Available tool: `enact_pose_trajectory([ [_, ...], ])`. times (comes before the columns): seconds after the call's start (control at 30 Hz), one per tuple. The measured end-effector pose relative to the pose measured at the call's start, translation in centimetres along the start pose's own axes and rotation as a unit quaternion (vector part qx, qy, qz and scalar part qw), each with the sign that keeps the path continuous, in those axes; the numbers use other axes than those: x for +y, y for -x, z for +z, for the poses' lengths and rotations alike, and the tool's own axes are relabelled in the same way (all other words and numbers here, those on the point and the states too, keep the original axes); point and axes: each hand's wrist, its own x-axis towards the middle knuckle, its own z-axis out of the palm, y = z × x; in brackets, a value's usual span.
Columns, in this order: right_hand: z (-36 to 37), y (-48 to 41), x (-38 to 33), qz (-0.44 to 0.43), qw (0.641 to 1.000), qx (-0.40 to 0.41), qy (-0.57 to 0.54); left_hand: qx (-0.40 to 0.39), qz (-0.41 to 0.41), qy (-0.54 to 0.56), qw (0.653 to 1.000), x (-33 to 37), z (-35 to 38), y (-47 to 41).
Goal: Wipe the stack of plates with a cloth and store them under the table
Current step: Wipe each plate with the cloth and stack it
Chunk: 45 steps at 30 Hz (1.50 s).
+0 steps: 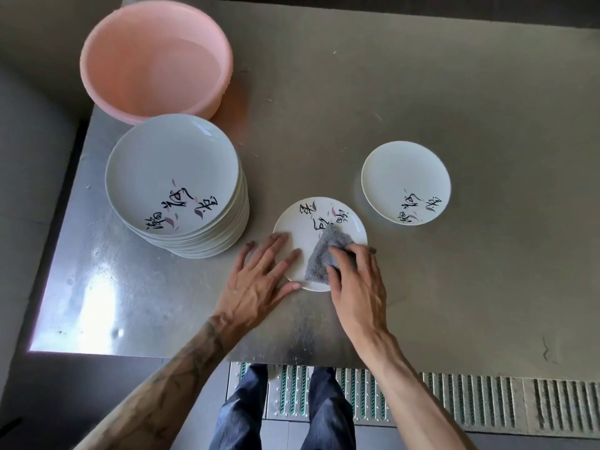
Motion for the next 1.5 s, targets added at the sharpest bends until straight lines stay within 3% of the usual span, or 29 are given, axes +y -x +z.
enact_pose_trajectory([
  [0.17, 1.2, 2.3, -2.5, 0.025, 1.0, -0.015, -0.007, 0.031, -0.053, 0.003, 0.998, 3.2, 1.0, 1.9],
  [0.37, 0.3, 1.0, -0.7, 0.017, 1.0, -0.007, -0.001, 0.032, -0.001, 0.013, 0.999, 0.4, 0.4, 0.7],
  [0.57, 1.2, 2.5, -2.7, 0.026, 0.999, -0.018, -0.027, 0.037, -0.041, 0.017, 0.998, 3.2, 1.1, 1.5],
  [0.73, 0.1, 0.3, -0.9, 0.029, 0.999, -0.014, 0.004, 0.003, 0.045, 0.005, 0.999, 0.1, 0.2, 0.8],
  [0.9, 0.8, 1.8, -2.2, 0.017, 0.999, -0.029, 0.015, 0.015, -0.019, 0.008, 1.0, 2.9, 1.0, 1.3],
  [1.07, -0.2, 0.1, -0.7, 0.018, 0.999, -0.02, 0.019, 0.01, 0.032, 0.006, 0.999, 0.8, 0.4, 0.5],
  [1.23, 0.7, 1.9, -2.7, 0.046, 0.999, -0.025, 0.002, 0.011, -0.007, 0.012, 1.0, 3.3, 0.8, 0.8],
  [1.5, 0.0, 0.3, -1.4, 0.034, 0.999, -0.027, 0.029, -0.001, 0.02, 0.012, 1.0, 1.2, 0.3, 0.6],
])
